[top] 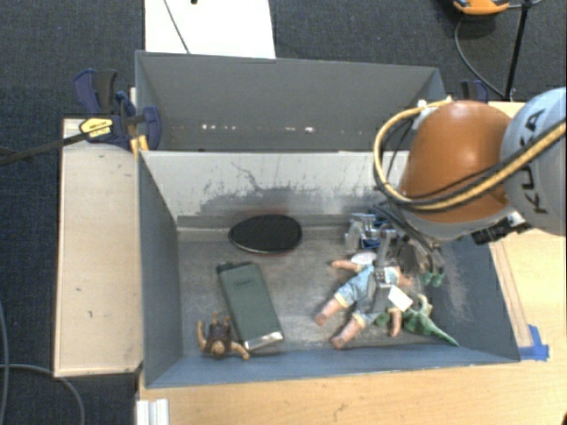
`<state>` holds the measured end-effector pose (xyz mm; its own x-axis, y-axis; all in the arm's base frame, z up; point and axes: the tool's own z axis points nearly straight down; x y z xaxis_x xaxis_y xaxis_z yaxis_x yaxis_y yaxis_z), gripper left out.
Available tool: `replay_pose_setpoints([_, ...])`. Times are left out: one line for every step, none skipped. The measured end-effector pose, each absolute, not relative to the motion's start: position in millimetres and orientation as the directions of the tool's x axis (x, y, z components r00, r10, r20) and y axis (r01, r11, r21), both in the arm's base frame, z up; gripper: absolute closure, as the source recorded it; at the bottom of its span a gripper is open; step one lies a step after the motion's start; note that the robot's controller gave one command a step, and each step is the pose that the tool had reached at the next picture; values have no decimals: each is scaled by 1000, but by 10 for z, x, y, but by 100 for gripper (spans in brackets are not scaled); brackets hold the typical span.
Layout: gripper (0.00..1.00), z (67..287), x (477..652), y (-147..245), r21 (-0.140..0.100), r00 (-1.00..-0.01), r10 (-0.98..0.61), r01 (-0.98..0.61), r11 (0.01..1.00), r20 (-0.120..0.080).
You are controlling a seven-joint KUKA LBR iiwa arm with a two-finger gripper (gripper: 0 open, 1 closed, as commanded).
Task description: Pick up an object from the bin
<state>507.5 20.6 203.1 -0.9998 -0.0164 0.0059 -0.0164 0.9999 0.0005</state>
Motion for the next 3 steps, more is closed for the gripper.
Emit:
replay_pose_setpoints([0, 2076, 5092, 205, 1, -1000, -16, -16, 1000, -3])
replay_pose_setpoints([0, 1669, 5071, 35, 0, -991, -134, -134, 991, -5])
replay_pose_setpoints([0, 1496, 4926, -286, 0, -885, -466, -466, 885, 0])
